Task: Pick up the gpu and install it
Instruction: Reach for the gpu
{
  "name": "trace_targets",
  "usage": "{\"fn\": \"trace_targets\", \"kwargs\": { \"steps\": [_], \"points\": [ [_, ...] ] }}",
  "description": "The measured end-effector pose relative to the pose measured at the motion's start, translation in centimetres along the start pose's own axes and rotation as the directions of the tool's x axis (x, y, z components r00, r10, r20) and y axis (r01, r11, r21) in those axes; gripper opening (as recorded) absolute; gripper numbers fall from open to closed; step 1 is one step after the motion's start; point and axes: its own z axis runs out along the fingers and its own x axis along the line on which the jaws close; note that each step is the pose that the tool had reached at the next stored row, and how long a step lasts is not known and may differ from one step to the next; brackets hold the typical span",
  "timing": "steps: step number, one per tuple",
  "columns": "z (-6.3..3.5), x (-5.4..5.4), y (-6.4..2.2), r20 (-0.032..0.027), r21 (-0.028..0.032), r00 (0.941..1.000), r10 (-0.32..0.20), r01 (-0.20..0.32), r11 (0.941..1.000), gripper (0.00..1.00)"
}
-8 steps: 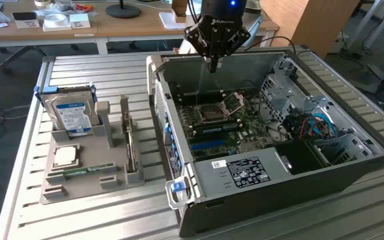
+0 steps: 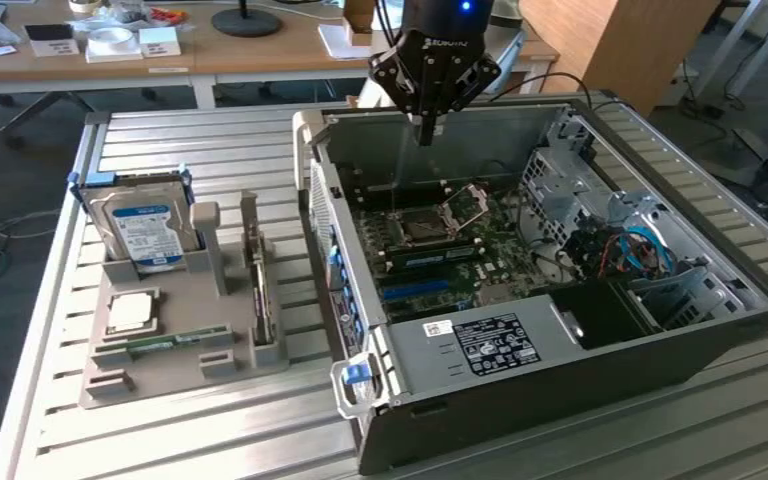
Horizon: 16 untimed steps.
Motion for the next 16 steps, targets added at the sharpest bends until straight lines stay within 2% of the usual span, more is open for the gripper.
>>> {"fn": "trace_targets", "kwargs": {
  "steps": [7, 16],
  "points": [
    [0.01, 0.3, -0.03, 0.0000, 0.0001, 1.0000, 0.000, 0.000, 1.0000, 0.11],
    [0.05, 2.2, -0.17, 0.0000, 0.0000, 1.0000, 0.000, 0.000, 1.0000, 0.11]
  ]
}}
